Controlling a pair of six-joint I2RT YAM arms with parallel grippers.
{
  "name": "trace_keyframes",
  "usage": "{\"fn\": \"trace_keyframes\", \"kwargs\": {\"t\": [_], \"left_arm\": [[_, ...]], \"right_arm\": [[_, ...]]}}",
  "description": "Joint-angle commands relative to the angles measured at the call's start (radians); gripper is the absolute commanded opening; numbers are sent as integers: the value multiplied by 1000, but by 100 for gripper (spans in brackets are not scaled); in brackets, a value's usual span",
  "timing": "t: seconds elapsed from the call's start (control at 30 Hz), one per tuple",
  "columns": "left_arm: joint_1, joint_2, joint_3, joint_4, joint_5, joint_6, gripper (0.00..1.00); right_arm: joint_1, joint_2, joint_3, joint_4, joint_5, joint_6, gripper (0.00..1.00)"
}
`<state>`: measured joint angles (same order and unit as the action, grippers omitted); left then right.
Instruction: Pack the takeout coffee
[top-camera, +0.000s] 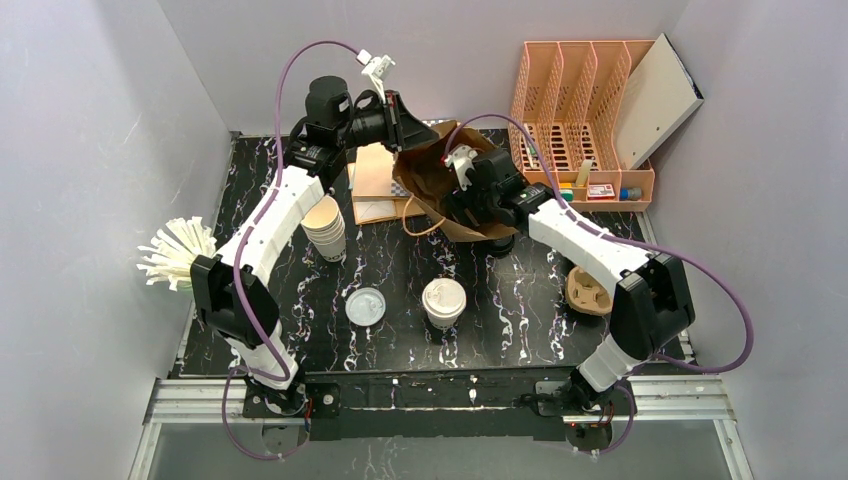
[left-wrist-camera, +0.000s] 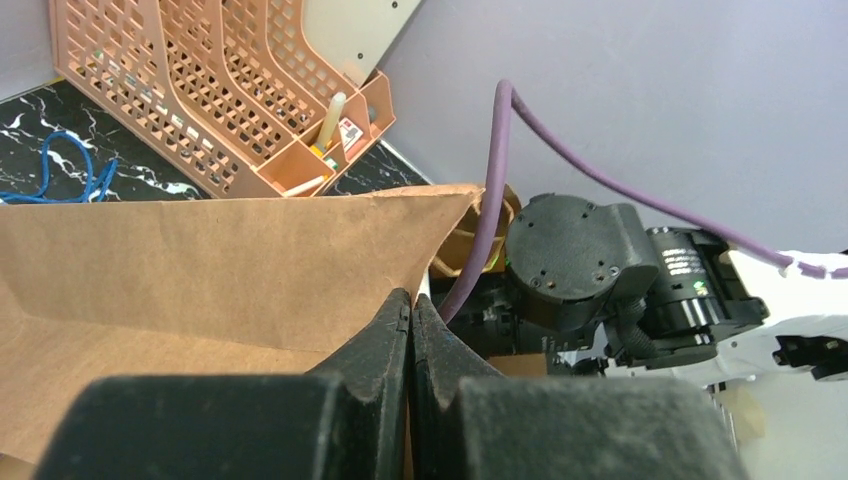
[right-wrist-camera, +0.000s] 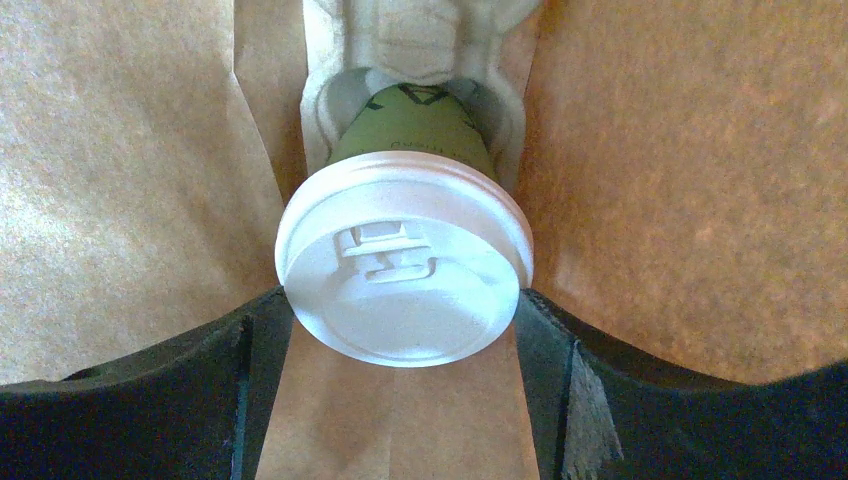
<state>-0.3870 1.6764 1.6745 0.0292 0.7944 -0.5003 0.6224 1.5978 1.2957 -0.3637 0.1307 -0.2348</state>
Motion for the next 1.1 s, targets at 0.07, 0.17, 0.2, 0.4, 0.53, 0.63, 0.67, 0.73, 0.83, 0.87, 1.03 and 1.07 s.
{"fn": "trace_keyframes", "kwargs": {"t": [0.07,0.17,0.2,0.4,0.53,0.63,0.67,0.73,0.83,0.87,1.03,1.07], "left_arm": [[-5,-57,-48,-99,42,99,0],[-18,-63,-61,-124,23,134,0],[-24,-62,-61,-124,9,140,0],[-39,-9,48,-121,-128,135,0],[-39,20,122,-80,-192,119,0],[-39,26,118,-9,-198,80,0],[-41,26,109,9,-195,71,0],[-41,21,90,32,-180,63,0],[-44,12,55,55,-157,59,0],[-44,9,47,62,-151,56,0],[-49,7,27,98,-110,24,0],[-49,9,27,103,-100,19,0]], "right_arm": [[30,26,86,-121,-31,52,5],[59,26,92,-153,5,50,5],[69,24,90,-157,16,47,5],[84,54,135,-252,30,54,5],[85,56,162,-315,38,71,4],[87,36,141,-306,44,71,4],[87,33,136,-304,47,67,4],[86,38,132,-303,49,62,4],[87,48,134,-287,47,56,4],[87,55,137,-282,46,54,4],[87,98,162,-270,52,54,4],[86,103,161,-262,52,52,4]]}}
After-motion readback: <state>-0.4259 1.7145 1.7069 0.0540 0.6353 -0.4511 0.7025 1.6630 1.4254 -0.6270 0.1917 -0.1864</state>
